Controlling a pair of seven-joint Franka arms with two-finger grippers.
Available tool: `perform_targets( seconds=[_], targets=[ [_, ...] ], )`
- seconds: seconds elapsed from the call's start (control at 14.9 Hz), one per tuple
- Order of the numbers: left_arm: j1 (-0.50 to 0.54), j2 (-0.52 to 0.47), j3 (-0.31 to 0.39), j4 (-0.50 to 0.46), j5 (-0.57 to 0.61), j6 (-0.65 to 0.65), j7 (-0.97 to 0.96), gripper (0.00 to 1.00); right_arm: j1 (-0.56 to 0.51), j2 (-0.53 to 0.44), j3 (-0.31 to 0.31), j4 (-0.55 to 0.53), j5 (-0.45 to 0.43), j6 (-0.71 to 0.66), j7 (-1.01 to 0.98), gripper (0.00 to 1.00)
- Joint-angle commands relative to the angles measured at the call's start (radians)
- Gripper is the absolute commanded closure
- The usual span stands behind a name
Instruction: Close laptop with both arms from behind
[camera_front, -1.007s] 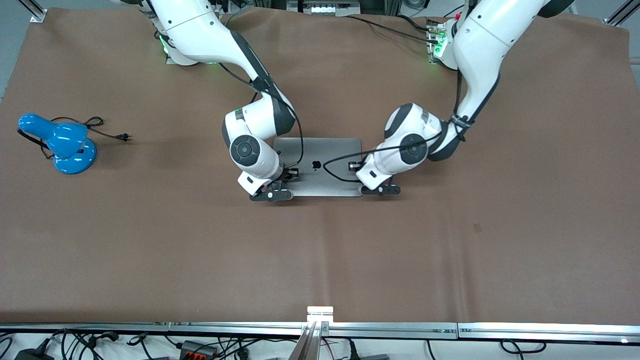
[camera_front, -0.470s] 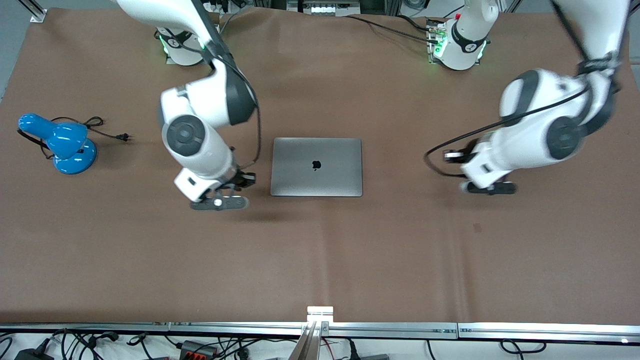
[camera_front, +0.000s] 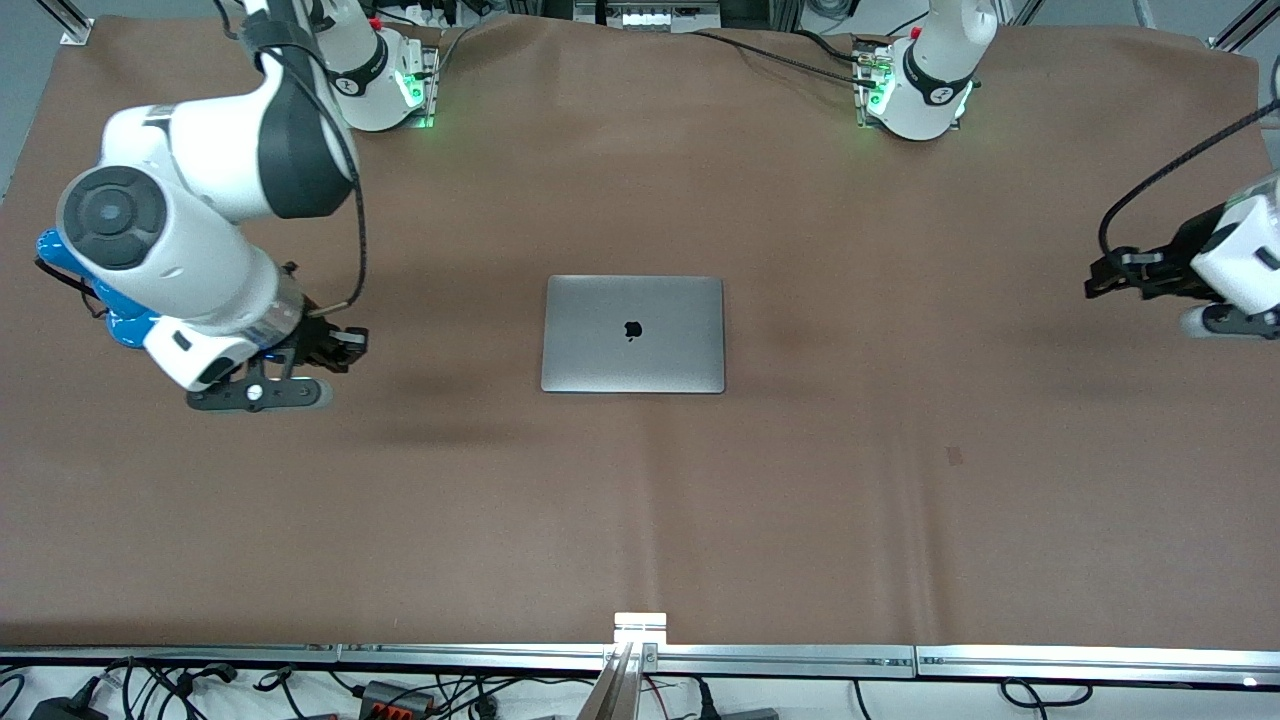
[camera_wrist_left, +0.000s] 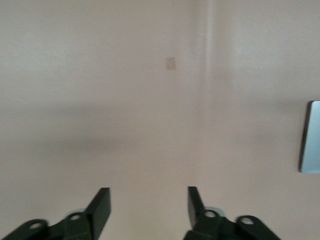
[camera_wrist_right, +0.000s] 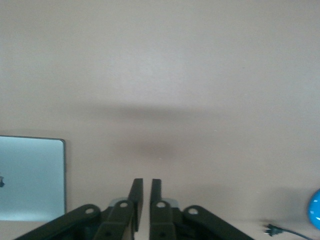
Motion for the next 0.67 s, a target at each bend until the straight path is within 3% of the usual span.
perform_targets(
  seconds=[0.0,0.2,0.4,0.6],
  targets=[
    [-0.029,-0.034,0.007,-0.043,0.03,-0.013,-0.007,0.0,-0.002,-0.015,-0.025,0.047,-0.019,-0.048,-0.028,0.0],
    [-0.028,-0.036,0.001,-0.045,0.036,-0.015,-0.011,0.0,-0.012,-0.019,-0.065,0.101,-0.009,-0.067,-0.02,0.0],
    [-0.026,-0.036,-0.001,-0.04,0.034,-0.016,-0.011,0.0,-0.119,-0.025,-0.038,0.147,0.0,-0.082,-0.026,0.0],
    [-0.025,-0.036,-0.002,-0.039,0.034,-0.018,-0.011,0.0,-0.372,-0.082,0.222,0.139,-0.014,-0.088,-0.027,0.0]
  ],
)
